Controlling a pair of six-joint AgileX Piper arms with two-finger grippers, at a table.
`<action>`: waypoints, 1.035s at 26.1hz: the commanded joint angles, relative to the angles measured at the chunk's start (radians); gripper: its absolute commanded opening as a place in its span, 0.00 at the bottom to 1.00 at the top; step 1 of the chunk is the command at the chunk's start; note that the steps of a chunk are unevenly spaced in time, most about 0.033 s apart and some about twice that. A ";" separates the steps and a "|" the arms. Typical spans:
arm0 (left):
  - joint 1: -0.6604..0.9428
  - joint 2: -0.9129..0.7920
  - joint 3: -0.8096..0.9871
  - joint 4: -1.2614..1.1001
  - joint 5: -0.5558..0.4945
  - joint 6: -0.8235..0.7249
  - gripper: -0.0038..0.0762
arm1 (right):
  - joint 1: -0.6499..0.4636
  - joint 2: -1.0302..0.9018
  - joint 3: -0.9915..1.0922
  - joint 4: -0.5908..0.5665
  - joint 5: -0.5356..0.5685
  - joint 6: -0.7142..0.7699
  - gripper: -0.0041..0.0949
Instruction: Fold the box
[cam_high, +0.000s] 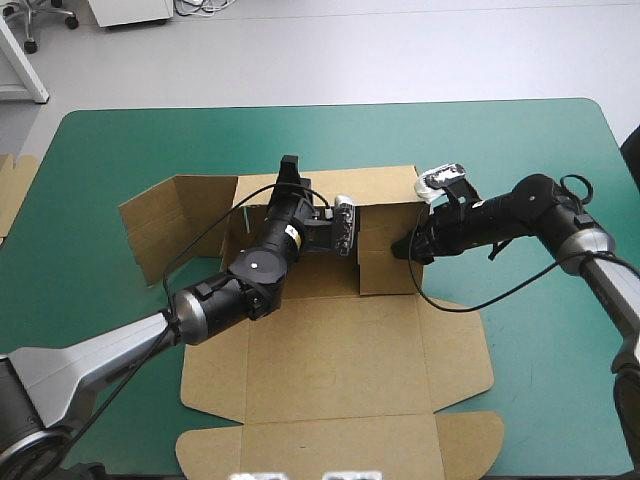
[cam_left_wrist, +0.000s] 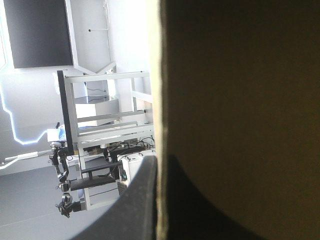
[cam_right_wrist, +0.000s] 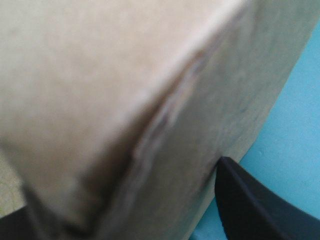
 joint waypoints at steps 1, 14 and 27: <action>-0.007 -0.040 -0.025 0.062 -0.021 -0.015 0.03 | -0.002 -0.016 -0.033 -0.030 -0.072 0.002 0.58; -0.007 -0.040 -0.025 0.125 -0.029 -0.132 0.03 | -0.002 -0.012 -0.123 -0.095 -0.052 0.068 0.54; -0.007 -0.040 -0.025 0.137 -0.038 -0.177 0.03 | -0.002 -0.012 -0.129 -0.011 -0.132 0.092 0.24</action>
